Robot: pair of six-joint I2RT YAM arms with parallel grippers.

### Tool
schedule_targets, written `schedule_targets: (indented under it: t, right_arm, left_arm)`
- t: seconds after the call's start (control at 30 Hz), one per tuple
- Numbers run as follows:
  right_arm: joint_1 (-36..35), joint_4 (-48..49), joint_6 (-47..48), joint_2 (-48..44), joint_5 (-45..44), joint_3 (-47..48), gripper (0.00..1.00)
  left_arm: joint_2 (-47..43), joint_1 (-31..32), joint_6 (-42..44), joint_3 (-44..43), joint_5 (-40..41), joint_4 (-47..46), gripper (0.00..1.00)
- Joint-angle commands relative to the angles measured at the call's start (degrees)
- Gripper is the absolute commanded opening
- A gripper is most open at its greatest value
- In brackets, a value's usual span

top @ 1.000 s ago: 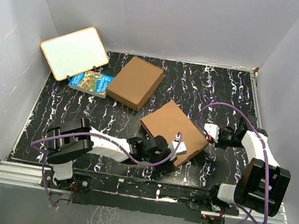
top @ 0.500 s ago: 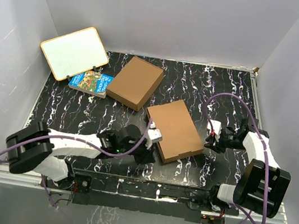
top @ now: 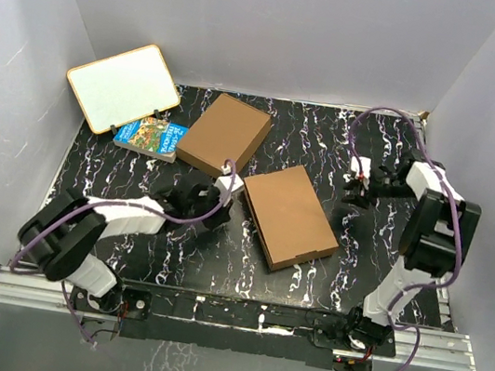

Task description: Fold the paper box

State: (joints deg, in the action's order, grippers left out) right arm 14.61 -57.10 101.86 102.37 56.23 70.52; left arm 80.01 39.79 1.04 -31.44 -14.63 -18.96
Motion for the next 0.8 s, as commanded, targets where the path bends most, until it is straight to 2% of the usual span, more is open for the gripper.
schedule_targets:
  t: [0.0, 0.13, 0.3, 0.43, 0.53, 0.6, 0.67, 0.77]
  right_arm:
    - [-4.35, -1.64, 3.14, 8.05, 1.19, 7.93, 0.40]
    - [-9.92, 8.61, -4.81, 10.98, -5.58, 9.37, 0.41]
    - [-16.76, 7.48, -5.31, 15.79, -8.68, 15.32, 0.40]
    - [-22.91, 7.82, -6.31, 15.31, -9.71, 15.89, 0.40]
    - [-24.72, 9.01, -7.95, 12.79, -8.39, 14.02, 0.40]
    - [-24.65, 11.57, -11.94, 10.90, -10.94, 12.85, 0.41]
    - [-23.70, 16.04, -18.81, 8.19, -15.10, 11.45, 0.43]
    - [-19.55, 17.74, -24.36, 4.32, -15.12, 8.20, 0.44]
  left_arm:
    - [6.64, -2.67, 7.93, -7.05, -2.50, -2.05, 0.10]
    - [12.98, -5.70, 10.72, -11.98, -6.35, -4.42, 0.09]
    - [23.10, -6.71, 12.10, -21.48, -16.39, -3.95, 0.08]
    - [30.62, -6.61, 8.98, -32.01, -22.29, 0.19, 0.06]
    - [30.26, -6.08, 7.97, -32.93, -22.58, -0.77, 0.06]
    - [27.96, -6.03, 8.10, -32.14, -20.60, 1.66, 0.07]
    - [24.40, -6.08, 7.87, -29.77, -17.49, 4.20, 0.10]
    - [17.77, -6.28, 5.52, -22.95, -13.62, 5.94, 0.20]
